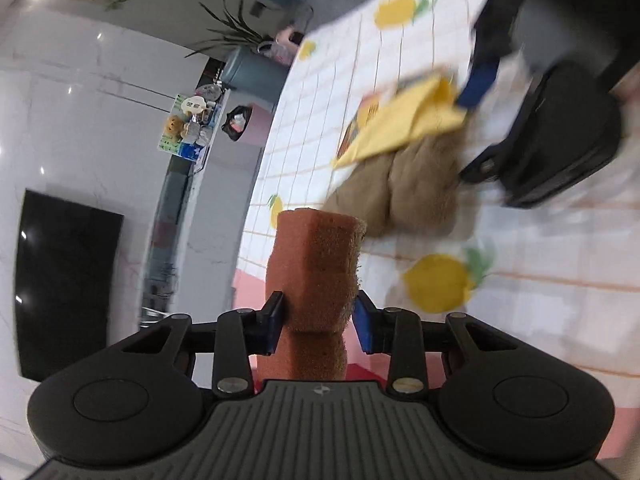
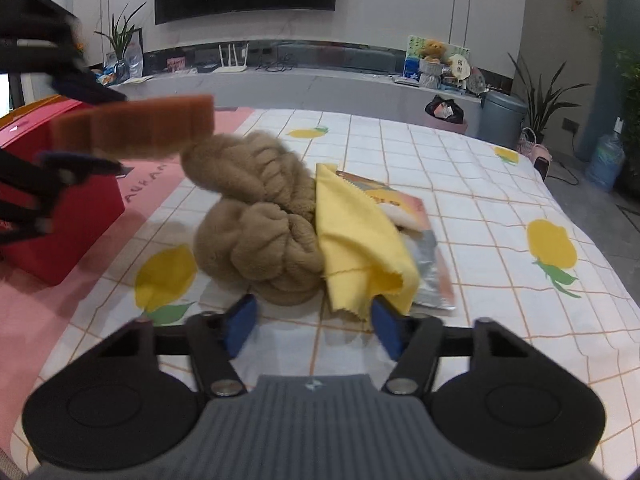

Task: Organize soft objects
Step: 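Grasp the brown sponge with the left gripper and lift it, then grasp the yellow cloth with the right gripper while the left holds the sponge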

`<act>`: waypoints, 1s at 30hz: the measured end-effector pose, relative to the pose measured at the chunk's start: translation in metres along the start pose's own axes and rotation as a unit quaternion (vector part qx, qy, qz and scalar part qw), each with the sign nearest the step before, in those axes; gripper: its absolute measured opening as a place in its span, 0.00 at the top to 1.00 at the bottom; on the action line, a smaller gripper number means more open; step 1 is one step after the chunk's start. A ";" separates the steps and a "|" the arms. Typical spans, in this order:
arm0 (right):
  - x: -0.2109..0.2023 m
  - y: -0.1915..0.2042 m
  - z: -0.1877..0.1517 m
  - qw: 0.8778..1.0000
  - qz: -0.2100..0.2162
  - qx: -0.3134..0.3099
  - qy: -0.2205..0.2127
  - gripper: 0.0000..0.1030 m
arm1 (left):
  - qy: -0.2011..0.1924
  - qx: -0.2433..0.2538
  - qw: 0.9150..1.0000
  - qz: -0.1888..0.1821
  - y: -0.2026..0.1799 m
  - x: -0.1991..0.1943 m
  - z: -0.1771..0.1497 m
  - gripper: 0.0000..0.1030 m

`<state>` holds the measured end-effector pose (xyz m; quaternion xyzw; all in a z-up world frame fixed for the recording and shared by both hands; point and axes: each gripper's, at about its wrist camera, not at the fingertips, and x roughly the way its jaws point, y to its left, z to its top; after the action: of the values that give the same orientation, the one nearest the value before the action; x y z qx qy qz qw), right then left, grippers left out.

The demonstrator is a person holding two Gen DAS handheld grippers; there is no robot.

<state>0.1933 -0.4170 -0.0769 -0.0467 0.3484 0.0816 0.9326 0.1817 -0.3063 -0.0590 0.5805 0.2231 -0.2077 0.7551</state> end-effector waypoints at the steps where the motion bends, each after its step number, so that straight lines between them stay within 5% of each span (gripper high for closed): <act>1: 0.000 0.001 0.000 1.000 0.002 -0.001 0.002 0.67 | -0.007 -0.006 1.000 -0.001 0.000 -0.011 -0.001 0.60; 3: 0.002 0.001 0.000 1.000 0.008 -0.004 0.020 0.83 | -0.023 -0.017 1.000 0.003 -0.002 -0.033 -0.005 0.60; 5: 0.002 0.001 0.002 0.999 0.015 -0.004 0.036 0.84 | -0.036 -0.036 0.999 -0.002 -0.002 -0.051 -0.008 0.60; 7: 0.000 -0.003 0.006 0.998 0.036 -0.004 0.057 0.94 | -0.053 -0.054 0.997 -0.019 0.000 -0.071 -0.015 0.60; 14: -0.013 -0.009 0.008 0.993 0.039 0.024 0.112 0.99 | -0.086 -0.165 0.981 -0.047 0.010 -0.114 -0.053 0.60; 17: -0.022 -0.008 0.005 0.994 0.035 0.014 0.101 0.82 | -0.096 -0.235 0.965 -0.069 0.013 -0.122 -0.071 0.60; 18: -0.025 -0.007 0.004 0.995 0.038 0.004 0.096 0.55 | -0.098 -0.259 0.958 -0.073 0.011 -0.125 -0.077 0.60; 19: -0.028 -0.006 0.004 0.995 0.041 -0.006 0.089 0.43 | -0.103 -0.288 0.949 -0.073 0.012 -0.129 -0.084 0.60; 23: -0.032 -0.003 0.003 0.999 0.036 -0.028 0.025 0.39 | -0.123 -0.386 0.909 -0.095 0.006 -0.137 -0.105 0.60; 30: -0.009 0.019 -0.008 0.992 -0.066 -0.108 -0.027 0.27 | -0.127 -0.469 0.867 -0.108 -0.004 -0.143 -0.127 0.60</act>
<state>0.1781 -0.4010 -0.0781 -0.1681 0.3086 0.0588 0.9343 0.0507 -0.1763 -0.0081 0.0988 0.2576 -0.2313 0.9329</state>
